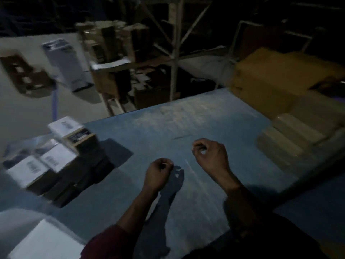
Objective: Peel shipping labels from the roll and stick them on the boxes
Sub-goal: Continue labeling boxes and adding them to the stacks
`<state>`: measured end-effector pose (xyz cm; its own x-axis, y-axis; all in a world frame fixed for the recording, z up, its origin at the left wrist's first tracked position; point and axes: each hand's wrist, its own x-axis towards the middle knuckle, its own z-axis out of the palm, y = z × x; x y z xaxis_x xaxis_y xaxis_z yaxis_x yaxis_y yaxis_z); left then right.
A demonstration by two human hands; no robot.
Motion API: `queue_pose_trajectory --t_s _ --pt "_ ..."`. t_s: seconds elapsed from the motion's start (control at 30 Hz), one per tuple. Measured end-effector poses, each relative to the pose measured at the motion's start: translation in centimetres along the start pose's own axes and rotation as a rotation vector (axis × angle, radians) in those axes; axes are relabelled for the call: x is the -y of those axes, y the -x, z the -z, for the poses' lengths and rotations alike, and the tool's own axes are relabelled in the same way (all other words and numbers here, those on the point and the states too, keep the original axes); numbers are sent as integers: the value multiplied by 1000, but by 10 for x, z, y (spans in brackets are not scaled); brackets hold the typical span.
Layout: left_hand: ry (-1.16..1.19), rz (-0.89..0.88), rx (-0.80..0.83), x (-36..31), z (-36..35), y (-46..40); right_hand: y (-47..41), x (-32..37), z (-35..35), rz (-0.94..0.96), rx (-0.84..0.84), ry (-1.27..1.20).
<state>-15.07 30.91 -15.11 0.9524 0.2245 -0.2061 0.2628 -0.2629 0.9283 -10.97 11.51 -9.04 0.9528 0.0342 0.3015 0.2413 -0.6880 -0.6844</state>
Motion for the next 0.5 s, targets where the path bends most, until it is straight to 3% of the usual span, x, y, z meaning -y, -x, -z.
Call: queue_pose_trajectory --t_s 0.13,0.23,0.37,0.5 --pt "-289 -208 216 -29 -97 -22 -3 -65 94 -115 -201 233" --pt "-504 -351 292 -29 -149 -29 -8 -111 146 -234 -222 489" --pt "-876 -478 236 2 -191 -25 -11 -169 186 -395 -97 733" --pt "-910 -552 141 35 -203 -23 -10 -214 198 -396 -67 919"
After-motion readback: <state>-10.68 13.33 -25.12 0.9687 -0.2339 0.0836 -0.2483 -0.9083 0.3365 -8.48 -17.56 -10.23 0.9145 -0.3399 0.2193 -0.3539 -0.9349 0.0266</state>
